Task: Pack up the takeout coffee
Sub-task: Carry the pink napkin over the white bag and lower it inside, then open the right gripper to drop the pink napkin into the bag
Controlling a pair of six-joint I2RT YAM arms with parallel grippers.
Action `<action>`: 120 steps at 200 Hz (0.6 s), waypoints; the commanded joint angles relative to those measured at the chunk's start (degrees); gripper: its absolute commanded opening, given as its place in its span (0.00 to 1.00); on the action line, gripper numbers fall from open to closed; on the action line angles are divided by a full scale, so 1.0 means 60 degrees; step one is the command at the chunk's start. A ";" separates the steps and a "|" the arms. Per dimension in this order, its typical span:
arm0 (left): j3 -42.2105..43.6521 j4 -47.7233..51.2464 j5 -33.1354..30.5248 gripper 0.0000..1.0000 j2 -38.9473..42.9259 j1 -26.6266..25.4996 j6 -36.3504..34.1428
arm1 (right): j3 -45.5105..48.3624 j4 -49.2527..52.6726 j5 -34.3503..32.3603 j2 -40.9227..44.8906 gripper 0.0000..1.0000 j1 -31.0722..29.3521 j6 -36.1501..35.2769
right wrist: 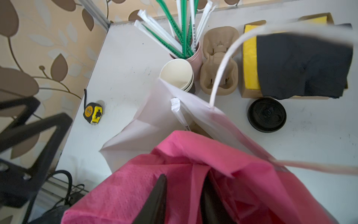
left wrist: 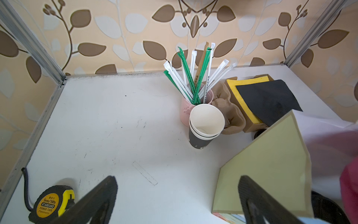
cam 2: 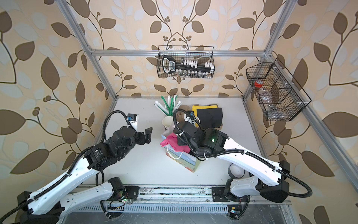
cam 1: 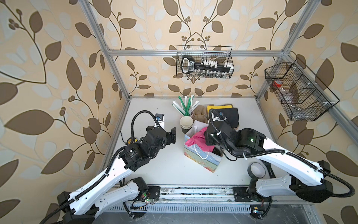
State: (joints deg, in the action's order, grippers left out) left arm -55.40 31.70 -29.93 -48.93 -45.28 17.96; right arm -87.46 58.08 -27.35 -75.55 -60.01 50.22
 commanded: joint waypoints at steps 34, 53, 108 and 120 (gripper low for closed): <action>-0.0399 -0.0051 0.0006 0.99 -0.0045 0.0105 0.0040 | -0.1664 0.1019 0.0001 -0.0578 0.39 0.0076 -0.0522; -0.0377 -0.0054 -0.0006 0.99 -0.0040 0.0105 0.0025 | -0.1557 0.1021 0.0228 -0.1148 0.29 0.0116 -0.0607; -0.0369 -0.0065 0.0008 0.99 -0.0056 0.0101 0.0010 | -0.0170 0.0310 0.0496 -0.1579 0.20 0.0377 -0.0473; -0.0377 -0.0054 0.0008 0.99 -0.0063 0.0105 0.0007 | 0.0205 0.0126 0.0559 -0.1466 0.20 0.0376 -0.0390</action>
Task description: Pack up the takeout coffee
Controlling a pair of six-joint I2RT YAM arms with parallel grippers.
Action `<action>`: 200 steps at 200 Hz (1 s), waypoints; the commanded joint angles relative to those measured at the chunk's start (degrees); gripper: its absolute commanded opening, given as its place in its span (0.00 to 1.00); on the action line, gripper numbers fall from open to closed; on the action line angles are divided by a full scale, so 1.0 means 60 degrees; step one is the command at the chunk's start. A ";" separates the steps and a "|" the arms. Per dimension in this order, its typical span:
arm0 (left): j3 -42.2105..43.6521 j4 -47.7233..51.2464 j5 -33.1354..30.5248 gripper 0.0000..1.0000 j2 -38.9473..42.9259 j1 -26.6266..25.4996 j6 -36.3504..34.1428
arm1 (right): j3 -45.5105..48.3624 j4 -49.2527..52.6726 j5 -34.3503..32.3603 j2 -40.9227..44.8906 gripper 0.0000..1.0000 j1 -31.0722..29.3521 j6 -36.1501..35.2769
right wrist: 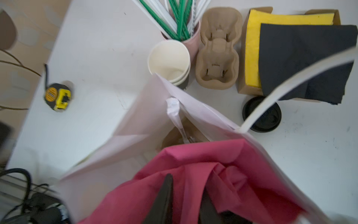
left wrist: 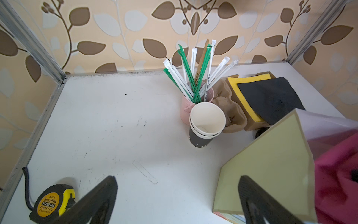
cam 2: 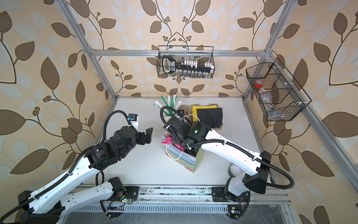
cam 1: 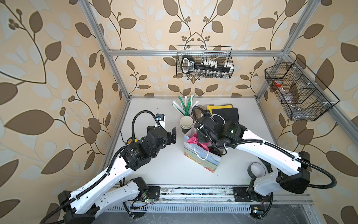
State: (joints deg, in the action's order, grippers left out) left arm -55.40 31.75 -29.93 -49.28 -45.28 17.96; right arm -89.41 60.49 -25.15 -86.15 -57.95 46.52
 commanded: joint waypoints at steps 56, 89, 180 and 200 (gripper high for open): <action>-0.0380 -0.0062 0.0079 0.99 -0.0058 0.0116 0.0025 | -0.0186 -0.0025 -0.0066 0.0741 0.32 0.0190 -0.0038; -0.0362 -0.0076 0.0024 0.99 -0.0054 0.0113 0.0024 | -0.0809 0.0208 -0.0279 0.1157 0.49 0.0337 -0.0459; -0.0067 -0.0284 -0.0763 0.99 0.0077 0.0119 0.0021 | -0.0418 -0.0707 -0.1185 0.2979 0.72 0.0310 -0.1704; 0.0015 -0.0253 -0.1438 0.99 0.0091 0.0115 0.0097 | 0.0834 -0.1500 -0.1172 0.4256 0.99 0.1369 -0.2267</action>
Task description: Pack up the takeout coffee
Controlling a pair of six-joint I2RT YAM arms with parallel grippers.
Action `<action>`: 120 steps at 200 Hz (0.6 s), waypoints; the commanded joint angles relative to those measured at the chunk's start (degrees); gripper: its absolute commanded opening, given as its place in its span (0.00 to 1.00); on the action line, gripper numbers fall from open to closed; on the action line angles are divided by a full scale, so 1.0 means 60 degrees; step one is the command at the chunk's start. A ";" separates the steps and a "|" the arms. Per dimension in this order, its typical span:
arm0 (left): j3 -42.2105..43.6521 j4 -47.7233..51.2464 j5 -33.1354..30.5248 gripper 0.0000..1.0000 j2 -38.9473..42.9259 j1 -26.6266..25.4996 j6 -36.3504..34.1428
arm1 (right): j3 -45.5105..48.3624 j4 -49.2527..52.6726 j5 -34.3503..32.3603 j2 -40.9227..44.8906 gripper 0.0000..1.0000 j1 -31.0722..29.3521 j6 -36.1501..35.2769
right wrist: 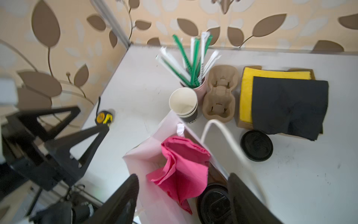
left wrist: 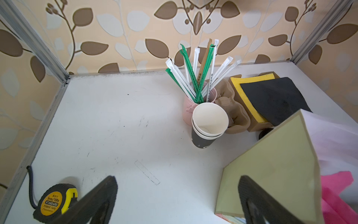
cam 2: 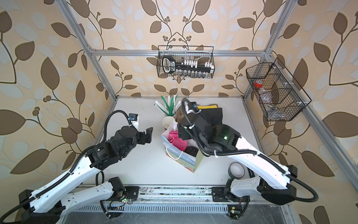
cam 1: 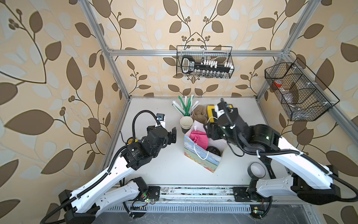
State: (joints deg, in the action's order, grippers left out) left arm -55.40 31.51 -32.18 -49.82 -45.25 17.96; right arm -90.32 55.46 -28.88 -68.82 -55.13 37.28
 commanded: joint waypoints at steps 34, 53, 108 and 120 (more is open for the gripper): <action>0.0152 -0.0268 -0.1897 0.99 0.0081 0.0192 0.0152 | 0.3123 -0.2206 -0.0238 0.3146 1.00 0.3202 -0.1817; 0.0361 -0.0095 -0.1755 0.99 0.0043 0.0772 0.0526 | 0.4503 -0.3015 -0.0126 0.3934 1.00 0.4631 -0.1854; 0.1658 -0.1226 -0.1526 0.99 -0.0160 0.2317 0.0715 | 0.7954 -0.6564 0.1782 0.4459 1.00 0.8144 -0.2878; 0.1934 -0.1697 -0.1740 0.99 -0.0358 0.2461 0.0327 | 0.8337 -0.7024 0.1703 0.4206 1.00 0.8586 -0.2921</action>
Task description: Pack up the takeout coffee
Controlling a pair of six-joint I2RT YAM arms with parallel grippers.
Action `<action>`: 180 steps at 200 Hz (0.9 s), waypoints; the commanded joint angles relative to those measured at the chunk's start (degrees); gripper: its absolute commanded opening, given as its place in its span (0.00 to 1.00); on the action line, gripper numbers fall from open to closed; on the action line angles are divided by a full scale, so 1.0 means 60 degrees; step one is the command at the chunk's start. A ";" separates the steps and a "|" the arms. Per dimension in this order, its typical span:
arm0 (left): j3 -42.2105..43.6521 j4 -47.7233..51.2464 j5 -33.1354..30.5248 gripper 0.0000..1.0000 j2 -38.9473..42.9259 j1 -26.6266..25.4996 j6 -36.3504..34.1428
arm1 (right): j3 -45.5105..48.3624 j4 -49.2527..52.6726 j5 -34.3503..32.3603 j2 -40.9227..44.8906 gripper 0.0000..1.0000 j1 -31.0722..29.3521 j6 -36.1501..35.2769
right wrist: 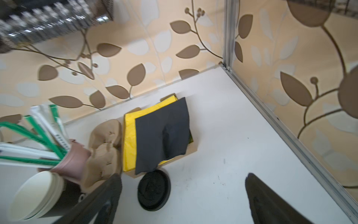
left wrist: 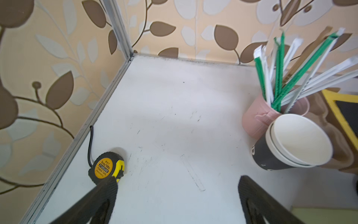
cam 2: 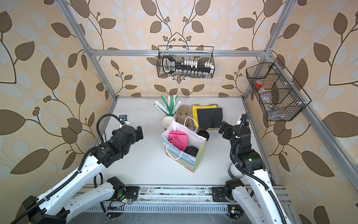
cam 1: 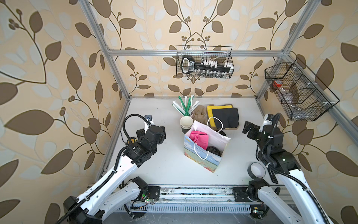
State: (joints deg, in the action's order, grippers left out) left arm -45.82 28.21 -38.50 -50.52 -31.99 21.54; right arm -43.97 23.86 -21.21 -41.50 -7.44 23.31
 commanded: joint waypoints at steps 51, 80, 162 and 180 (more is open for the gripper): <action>0.0992 -0.2546 -0.0305 0.99 -0.1467 0.1317 -0.0297 | 0.2445 -0.4663 -0.1022 -0.0929 1.00 0.0922 -0.2475; 0.1378 -0.3488 -0.0185 0.99 -0.2489 0.2061 -0.0325 | 0.3550 -0.6332 -0.1517 -0.0914 1.00 0.0978 -0.2985; 0.2971 -0.7614 0.0838 0.99 -0.4051 0.3612 -0.1571 | 0.6232 -1.1721 0.0563 -0.2426 1.00 0.1460 -0.2563; 0.3041 -0.8633 0.1612 0.99 -0.4490 0.3811 -0.2311 | 0.6403 -1.3031 0.0817 -0.3613 1.00 0.1424 -0.2664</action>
State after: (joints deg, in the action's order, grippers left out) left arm -28.27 -11.09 -34.37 -74.85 -10.94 12.80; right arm -7.33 -38.06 -20.99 -56.84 1.19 8.34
